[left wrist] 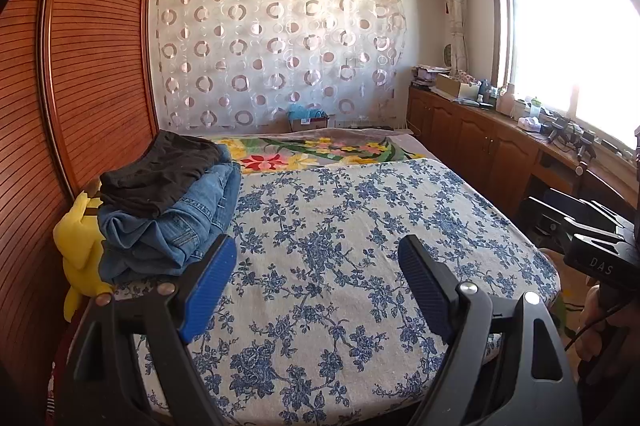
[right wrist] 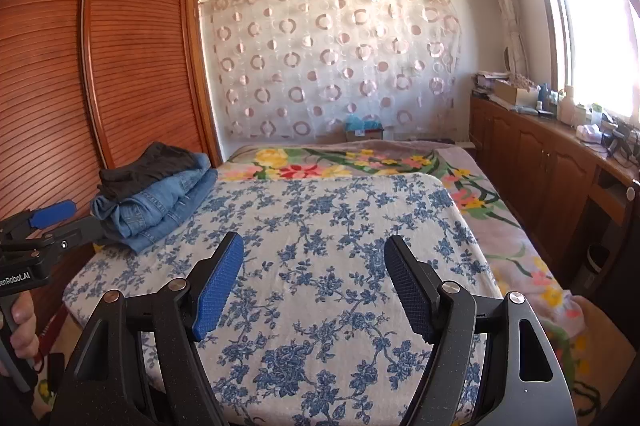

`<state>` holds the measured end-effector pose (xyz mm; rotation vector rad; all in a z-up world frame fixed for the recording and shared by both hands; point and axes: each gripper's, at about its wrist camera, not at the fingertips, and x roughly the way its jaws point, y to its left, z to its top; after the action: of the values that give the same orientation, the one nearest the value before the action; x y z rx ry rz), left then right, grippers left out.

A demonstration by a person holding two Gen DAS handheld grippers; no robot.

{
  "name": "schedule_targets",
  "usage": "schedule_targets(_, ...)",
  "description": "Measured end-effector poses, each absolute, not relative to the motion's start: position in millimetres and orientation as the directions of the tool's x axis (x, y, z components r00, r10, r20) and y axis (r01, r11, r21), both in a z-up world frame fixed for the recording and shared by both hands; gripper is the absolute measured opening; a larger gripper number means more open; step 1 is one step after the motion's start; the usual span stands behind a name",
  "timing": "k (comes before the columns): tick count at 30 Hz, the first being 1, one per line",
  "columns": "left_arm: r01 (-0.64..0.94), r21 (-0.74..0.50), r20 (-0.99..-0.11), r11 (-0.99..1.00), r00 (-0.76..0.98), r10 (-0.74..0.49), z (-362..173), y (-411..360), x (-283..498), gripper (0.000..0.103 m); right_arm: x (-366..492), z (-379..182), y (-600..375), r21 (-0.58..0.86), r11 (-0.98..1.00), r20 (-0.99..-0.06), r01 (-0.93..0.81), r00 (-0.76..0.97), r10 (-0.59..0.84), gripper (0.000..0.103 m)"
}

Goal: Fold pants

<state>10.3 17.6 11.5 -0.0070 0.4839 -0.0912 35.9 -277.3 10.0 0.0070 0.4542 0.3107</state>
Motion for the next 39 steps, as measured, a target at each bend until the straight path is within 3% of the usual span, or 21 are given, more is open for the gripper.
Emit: schedule_targets(39,0.085,-0.027,-0.464,0.996,0.882,-0.088,9.5,19.3,11.0,0.084,35.0,9.8,-277.2,0.076,0.952,-0.431,-0.297,0.851,0.300,0.075)
